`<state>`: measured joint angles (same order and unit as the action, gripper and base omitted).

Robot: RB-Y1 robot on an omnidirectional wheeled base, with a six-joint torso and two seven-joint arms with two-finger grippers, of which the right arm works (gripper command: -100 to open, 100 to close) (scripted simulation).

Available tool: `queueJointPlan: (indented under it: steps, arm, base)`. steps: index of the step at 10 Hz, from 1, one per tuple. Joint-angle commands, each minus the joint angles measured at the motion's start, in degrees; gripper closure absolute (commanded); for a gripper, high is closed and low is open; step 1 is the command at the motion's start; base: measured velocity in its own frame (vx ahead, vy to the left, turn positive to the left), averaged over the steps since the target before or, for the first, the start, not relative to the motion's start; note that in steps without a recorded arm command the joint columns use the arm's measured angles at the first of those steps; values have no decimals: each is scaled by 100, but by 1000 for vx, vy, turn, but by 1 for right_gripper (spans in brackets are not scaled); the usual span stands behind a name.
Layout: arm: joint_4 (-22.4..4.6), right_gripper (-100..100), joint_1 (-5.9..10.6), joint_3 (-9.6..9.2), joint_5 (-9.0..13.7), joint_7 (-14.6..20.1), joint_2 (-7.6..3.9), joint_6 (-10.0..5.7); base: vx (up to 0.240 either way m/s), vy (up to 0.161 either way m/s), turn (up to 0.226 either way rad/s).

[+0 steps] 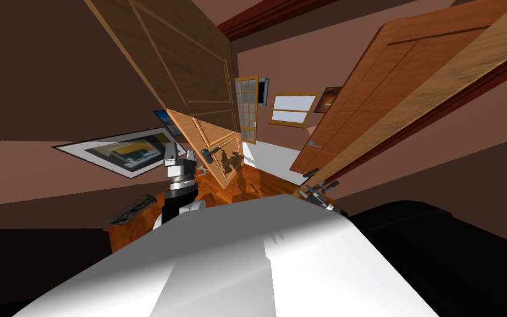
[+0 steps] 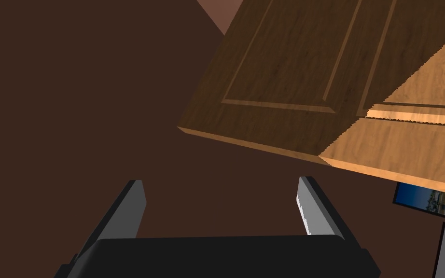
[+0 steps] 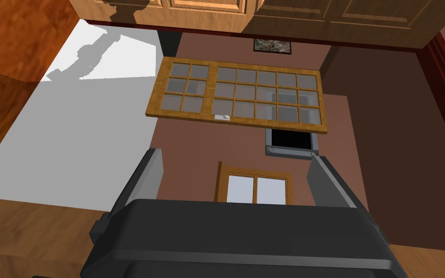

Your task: Pull the door open

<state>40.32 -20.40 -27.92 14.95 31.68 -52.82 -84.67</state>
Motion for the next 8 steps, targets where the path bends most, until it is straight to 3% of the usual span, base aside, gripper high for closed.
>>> queueJointPlan:
  steps: [1, 8]
  arm:
    - [-12, -100, 141, 178, -179, 143, 34, 103]
    - [-349, -100, 819, 820, -917, 692, 264, 373]
  base:
    - [-20, 41, -93]
    - [-45, 3, -99]
